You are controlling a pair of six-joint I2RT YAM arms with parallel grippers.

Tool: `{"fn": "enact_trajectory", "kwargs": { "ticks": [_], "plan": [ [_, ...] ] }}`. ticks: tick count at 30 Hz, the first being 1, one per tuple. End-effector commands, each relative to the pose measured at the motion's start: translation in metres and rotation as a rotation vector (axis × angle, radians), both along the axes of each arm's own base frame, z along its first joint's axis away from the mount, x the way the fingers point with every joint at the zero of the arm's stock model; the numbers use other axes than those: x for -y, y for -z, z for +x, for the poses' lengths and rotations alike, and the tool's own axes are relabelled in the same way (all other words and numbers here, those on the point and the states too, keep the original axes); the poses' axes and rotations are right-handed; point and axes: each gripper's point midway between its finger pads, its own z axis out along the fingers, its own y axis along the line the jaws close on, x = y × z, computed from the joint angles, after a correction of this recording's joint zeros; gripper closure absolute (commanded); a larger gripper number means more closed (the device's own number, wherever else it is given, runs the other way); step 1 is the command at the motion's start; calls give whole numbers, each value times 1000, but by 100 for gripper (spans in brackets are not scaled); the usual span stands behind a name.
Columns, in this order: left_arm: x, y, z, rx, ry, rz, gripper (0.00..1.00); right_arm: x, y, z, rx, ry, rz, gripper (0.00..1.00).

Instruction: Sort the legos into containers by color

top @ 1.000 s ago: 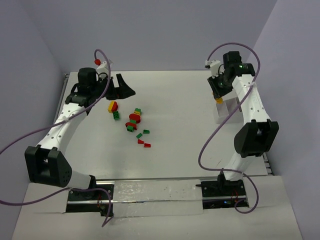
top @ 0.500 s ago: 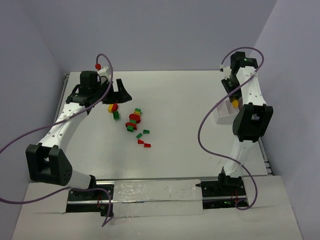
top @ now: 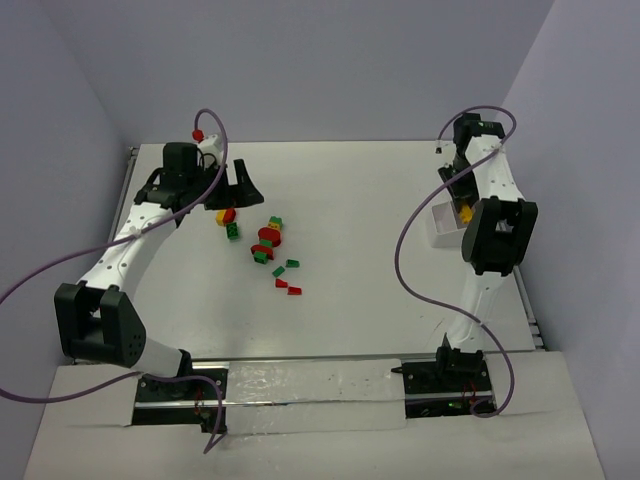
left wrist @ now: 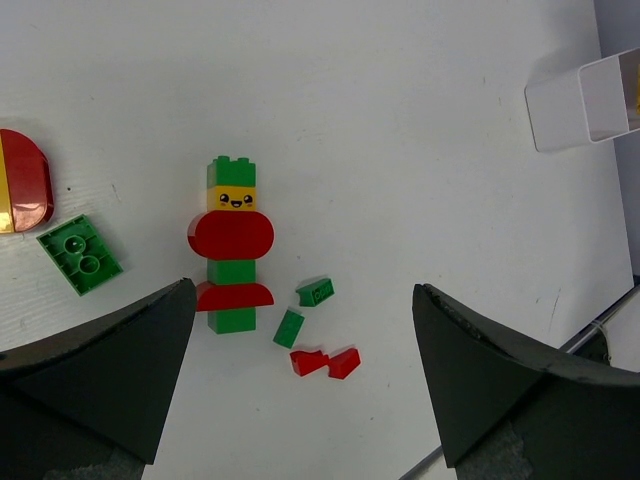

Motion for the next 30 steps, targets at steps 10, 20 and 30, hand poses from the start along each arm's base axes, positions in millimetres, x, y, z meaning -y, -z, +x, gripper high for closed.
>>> {"fn": "enact_trajectory", "kwargs": {
  "ticks": [10, 20, 30],
  "plan": [
    [-1, -17, 10, 45, -5, 13, 1, 11, -1, 11, 29, 20, -39, 46],
    [-26, -19, 13, 110, -51, 151, 1, -9, -66, 11, 193, -21, 47, 32],
    [-121, 43, 53, 83, -187, 612, 15, -88, -118, 13, 429, -168, 293, 9]
  ]
}}
